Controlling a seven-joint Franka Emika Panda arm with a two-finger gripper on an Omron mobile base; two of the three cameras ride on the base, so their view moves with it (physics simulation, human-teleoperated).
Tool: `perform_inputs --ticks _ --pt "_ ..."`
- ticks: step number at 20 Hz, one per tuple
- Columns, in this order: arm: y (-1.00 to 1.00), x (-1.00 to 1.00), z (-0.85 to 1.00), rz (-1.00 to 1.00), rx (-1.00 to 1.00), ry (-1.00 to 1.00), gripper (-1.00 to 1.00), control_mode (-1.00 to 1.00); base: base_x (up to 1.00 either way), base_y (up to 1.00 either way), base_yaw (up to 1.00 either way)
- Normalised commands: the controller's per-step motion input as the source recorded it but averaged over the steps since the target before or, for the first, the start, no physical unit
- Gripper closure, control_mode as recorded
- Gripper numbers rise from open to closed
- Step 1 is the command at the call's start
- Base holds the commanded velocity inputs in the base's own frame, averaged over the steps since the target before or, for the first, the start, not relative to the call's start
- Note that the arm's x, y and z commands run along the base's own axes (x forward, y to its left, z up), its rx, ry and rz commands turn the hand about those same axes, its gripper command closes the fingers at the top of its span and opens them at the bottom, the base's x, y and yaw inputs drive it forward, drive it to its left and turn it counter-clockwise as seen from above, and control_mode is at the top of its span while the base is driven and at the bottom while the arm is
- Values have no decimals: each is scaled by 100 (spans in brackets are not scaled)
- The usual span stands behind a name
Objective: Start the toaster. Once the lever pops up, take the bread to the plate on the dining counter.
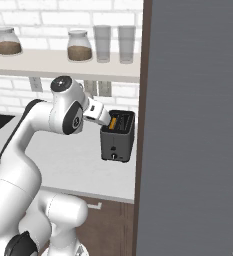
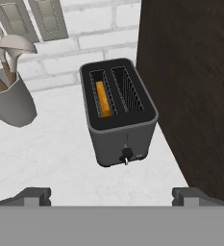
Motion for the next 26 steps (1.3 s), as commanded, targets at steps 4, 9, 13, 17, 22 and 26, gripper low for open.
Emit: perform_inputs --ticks 4,9,13,17,22,26 --pt "0 0 0 0 0 0 -100 -100 0 0 0" --pt "0 0 0 0 0 0 -100 -100 0 0 0" --pt "0 0 0 0 0 0 -100 -100 0 0 0" --pt "0 0 0 0 0 0 -100 -100 0 0 0" --pt "0 0 0 0 0 0 -100 -100 0 0 0" --pt "0 0 0 0 0 0 -100 -100 0 0 0"
